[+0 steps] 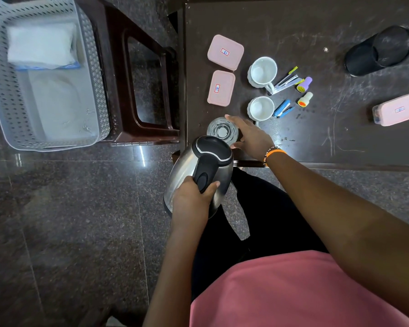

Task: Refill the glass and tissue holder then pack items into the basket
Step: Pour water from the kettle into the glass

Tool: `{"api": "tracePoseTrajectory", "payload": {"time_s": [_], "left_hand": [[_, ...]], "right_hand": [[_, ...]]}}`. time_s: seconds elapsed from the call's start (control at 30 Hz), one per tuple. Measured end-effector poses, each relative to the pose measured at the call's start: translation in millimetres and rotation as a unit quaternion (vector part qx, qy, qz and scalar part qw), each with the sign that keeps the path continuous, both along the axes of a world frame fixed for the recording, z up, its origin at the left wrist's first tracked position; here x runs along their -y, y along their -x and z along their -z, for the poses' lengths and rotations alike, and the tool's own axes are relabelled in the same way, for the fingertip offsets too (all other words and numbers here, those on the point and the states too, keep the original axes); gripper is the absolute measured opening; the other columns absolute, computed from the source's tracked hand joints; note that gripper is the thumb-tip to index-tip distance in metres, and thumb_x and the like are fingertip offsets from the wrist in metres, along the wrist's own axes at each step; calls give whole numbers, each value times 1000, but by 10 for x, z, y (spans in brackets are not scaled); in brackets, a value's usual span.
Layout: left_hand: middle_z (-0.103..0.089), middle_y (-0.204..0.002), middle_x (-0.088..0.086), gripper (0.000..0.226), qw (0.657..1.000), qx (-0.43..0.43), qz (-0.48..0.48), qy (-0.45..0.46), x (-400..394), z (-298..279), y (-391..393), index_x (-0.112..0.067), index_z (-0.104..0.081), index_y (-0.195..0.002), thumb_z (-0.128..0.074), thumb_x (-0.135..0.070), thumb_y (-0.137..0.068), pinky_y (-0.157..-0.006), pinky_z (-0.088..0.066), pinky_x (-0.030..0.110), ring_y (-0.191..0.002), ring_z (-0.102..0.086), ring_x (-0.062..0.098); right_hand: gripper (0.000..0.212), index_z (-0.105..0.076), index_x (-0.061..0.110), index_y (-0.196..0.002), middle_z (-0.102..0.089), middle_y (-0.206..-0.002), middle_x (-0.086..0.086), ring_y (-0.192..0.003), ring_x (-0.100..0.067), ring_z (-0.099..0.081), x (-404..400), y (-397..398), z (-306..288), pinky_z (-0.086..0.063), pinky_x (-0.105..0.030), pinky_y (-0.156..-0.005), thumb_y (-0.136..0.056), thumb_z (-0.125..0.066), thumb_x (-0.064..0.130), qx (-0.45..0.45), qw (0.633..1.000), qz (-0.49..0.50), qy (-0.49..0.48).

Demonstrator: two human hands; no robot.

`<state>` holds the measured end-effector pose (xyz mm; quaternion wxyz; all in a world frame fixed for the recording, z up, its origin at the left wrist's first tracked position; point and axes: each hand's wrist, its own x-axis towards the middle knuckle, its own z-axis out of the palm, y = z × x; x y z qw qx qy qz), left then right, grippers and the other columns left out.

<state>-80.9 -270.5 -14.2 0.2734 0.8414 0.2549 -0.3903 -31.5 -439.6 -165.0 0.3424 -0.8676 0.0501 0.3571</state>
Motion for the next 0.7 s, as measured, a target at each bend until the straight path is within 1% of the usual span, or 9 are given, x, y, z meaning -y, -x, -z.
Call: {"api": "tracePoseTrajectory", "payload": {"time_s": [0.13,0.2,0.27,0.33,0.4,0.5,0.6,0.7], "left_hand": [[-59,-84,12,36,1000,-4,10,-13,-28,19,-12,-2,-56,-91,-67,-35,-80,-66,-39,32,-82,-56,32],[-64,-91,17,39,1000,-5,21,-17,-24,27,-17,-1,-56,-94,-67,-36,-80,-71,-44,36,-88,-58,35],[-64,-94,18,40,999,-7,35,-19,-3,15,-21,-1,-55,-94,-66,-37,-81,-73,-44,37,-91,-58,36],[-60,-88,15,38,998,-9,54,-20,16,-8,-24,-3,-51,-91,-65,-37,-83,-69,-39,34,-88,-55,34],[-51,-83,8,35,997,-10,69,-28,25,-34,-29,-7,-45,-86,-63,-38,-84,-68,-35,31,-80,-48,28],[-47,-83,5,35,996,-16,83,-36,25,-50,-37,-10,-41,-85,-62,-38,-85,-68,-33,31,-79,-42,24],[-54,-88,11,35,995,-20,92,-40,36,-56,-44,-8,-44,-88,-61,-39,-86,-69,-33,31,-87,-51,31],[-62,-102,17,40,994,-20,97,-48,55,-49,-45,-3,-50,-97,-60,-40,-86,-69,-32,31,-99,-56,36]], "right_hand": [[79,-19,38,-140,-41,-142,-10,-111,-35,-57,-4,-3,-21,-46,-55,-97,-79,-65,15,-3,1000,-2,1],[78,-18,38,-140,-41,-142,-11,-114,-36,-55,0,-7,-36,-45,-55,-98,-81,-64,17,-6,1000,-5,8],[77,-17,39,-141,-42,-142,-11,-118,-36,-52,8,-12,-51,-44,-54,-97,-82,-63,19,-5,1000,-15,20],[76,-16,38,-141,-45,-140,-12,-120,-37,-51,9,-19,-69,-44,-51,-94,-83,-62,19,-3,999,-23,28],[75,-18,37,-140,-50,-136,-14,-118,-37,-52,-3,-27,-86,-45,-49,-93,-83,-62,19,-4,999,-22,28],[74,-18,36,-140,-56,-129,-16,-114,-38,-54,-20,-35,-99,-46,-49,-90,-83,-61,20,-10,999,-22,30],[73,-18,33,-141,-57,-126,-18,-112,-39,-55,-21,-38,-117,-46,-48,-89,-84,-60,18,-11,999,-26,34],[72,-19,32,-141,-58,-124,-19,-111,-41,-55,-20,-44,-129,-46,-47,-88,-84,-60,17,-12,999,-29,38]]}}
